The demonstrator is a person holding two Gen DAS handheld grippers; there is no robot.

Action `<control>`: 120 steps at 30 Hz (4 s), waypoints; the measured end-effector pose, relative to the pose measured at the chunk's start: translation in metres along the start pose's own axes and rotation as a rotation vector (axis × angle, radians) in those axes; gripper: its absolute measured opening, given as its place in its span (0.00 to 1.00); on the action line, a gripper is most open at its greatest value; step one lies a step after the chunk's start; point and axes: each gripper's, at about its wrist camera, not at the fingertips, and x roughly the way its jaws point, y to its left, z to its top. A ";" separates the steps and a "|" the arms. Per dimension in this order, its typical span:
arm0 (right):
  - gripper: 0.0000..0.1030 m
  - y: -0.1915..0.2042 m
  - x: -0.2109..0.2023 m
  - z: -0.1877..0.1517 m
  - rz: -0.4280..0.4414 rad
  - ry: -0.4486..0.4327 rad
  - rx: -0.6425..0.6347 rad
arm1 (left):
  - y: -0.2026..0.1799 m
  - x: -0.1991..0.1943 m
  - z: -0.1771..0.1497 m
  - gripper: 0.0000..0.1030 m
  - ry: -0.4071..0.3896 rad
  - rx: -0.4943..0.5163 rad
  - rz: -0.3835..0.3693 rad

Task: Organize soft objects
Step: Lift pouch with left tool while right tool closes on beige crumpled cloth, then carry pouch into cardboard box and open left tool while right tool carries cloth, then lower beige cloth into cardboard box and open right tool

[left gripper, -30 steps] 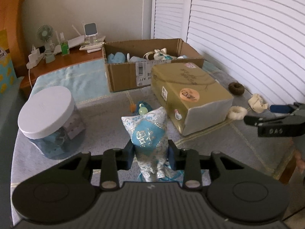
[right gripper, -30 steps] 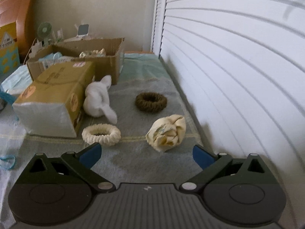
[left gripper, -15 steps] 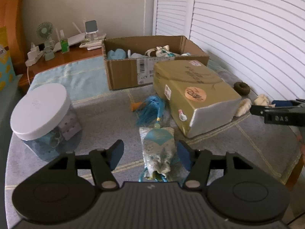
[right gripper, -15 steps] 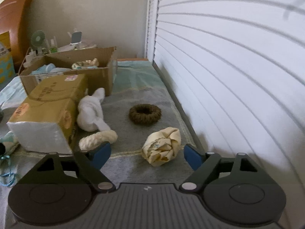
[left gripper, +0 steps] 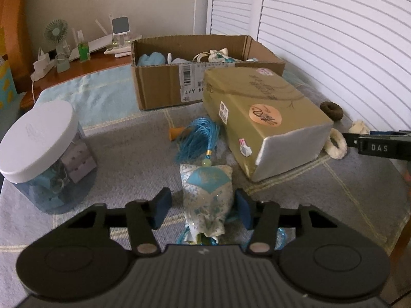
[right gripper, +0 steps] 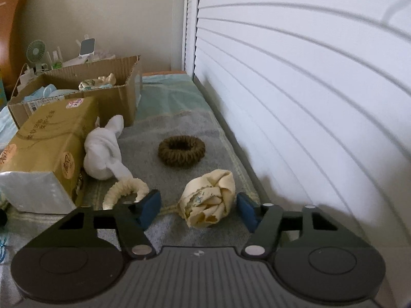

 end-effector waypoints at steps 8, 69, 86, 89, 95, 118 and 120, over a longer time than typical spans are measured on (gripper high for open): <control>0.38 0.000 -0.003 0.002 -0.011 0.001 -0.021 | 0.002 -0.004 0.001 0.31 -0.004 0.013 -0.010; 0.33 0.019 -0.086 0.064 0.238 -0.172 -0.110 | 0.001 0.063 0.224 0.27 -0.101 0.249 -0.019; 0.33 0.027 -0.075 0.071 0.241 -0.162 -0.118 | -0.002 0.012 0.173 0.92 -0.098 0.239 -0.024; 0.33 0.029 -0.069 0.077 0.241 -0.161 -0.122 | -0.004 -0.010 0.153 0.92 -0.098 0.243 -0.030; 0.33 0.038 -0.053 0.094 0.271 -0.149 -0.126 | -0.001 -0.053 0.108 0.94 -0.096 0.162 -0.009; 0.33 0.080 0.043 0.186 0.386 -0.024 -0.191 | 0.004 -0.084 0.045 0.96 -0.130 0.007 0.081; 0.33 0.081 0.048 0.187 0.388 -0.010 -0.193 | 0.003 -0.083 0.044 0.96 -0.126 0.004 0.078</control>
